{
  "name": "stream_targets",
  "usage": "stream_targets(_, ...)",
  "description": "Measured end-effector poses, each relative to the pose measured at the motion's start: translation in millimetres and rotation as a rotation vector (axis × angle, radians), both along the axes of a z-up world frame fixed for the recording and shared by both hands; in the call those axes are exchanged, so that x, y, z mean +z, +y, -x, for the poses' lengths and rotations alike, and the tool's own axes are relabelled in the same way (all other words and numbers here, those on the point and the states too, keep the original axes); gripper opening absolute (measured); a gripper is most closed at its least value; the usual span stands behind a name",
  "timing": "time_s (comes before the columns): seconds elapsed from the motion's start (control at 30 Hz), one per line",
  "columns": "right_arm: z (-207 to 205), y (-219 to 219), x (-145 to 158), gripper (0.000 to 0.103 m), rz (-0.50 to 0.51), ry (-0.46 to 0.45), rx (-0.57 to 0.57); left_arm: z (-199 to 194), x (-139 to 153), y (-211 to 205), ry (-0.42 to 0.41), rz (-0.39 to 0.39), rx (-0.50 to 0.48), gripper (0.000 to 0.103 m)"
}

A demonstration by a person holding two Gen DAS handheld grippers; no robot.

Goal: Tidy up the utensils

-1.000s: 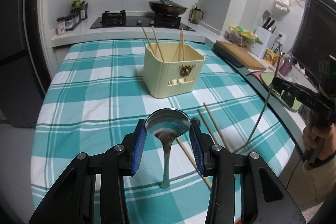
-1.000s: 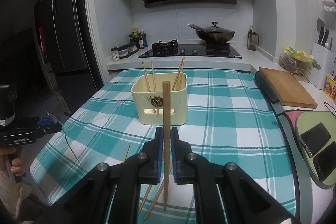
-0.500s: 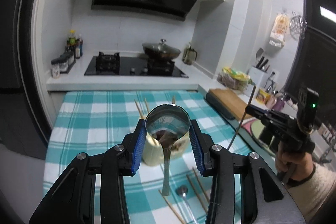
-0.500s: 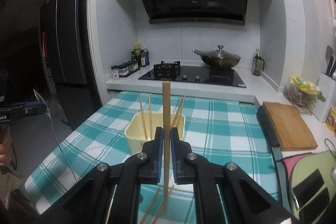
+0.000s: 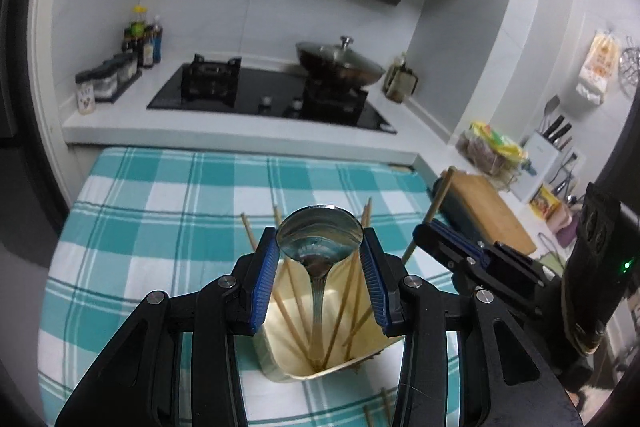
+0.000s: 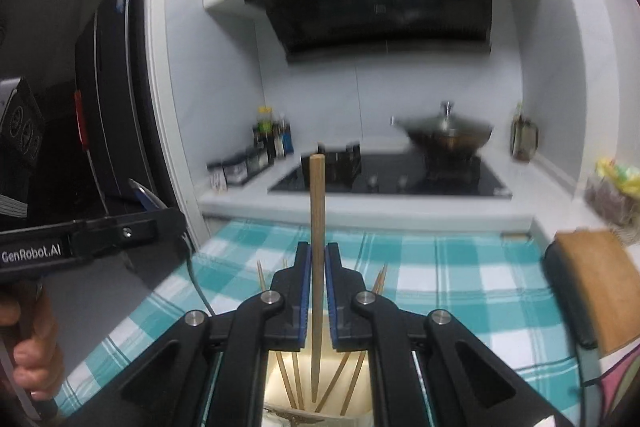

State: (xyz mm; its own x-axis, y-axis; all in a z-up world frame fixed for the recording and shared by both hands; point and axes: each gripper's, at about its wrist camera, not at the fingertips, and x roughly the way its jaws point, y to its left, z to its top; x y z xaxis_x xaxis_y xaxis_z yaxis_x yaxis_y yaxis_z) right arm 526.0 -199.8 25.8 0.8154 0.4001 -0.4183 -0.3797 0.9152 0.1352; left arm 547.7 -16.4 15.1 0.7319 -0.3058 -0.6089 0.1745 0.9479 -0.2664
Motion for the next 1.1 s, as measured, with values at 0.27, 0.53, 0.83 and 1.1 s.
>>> stream_targets(0.27,-50.2,24.5,-59.0,0.008,0.051,0.214,0.074,-35.0,-57.5,-5.7,0.146,-0.029,0.01,0.042)
stream_targets(0.53,-28.4,4.6,-52.6,0.029,-0.029,0.23,0.036,1.1,-40.9,6.1,0.137,-0.03,-0.031,0.059)
stream_targets(0.83,90.7,-66.4,-74.6,0.045,0.13,0.251,-0.033,148.3,-109.7,55.8,0.177,-0.178,-0.007,0.089)
stream_targets(1.1,184.9,-100.4,-187.5,0.045,0.203,0.42,-0.169,222.9,-215.3,50.4,0.272,-0.212,0.06,0.089)
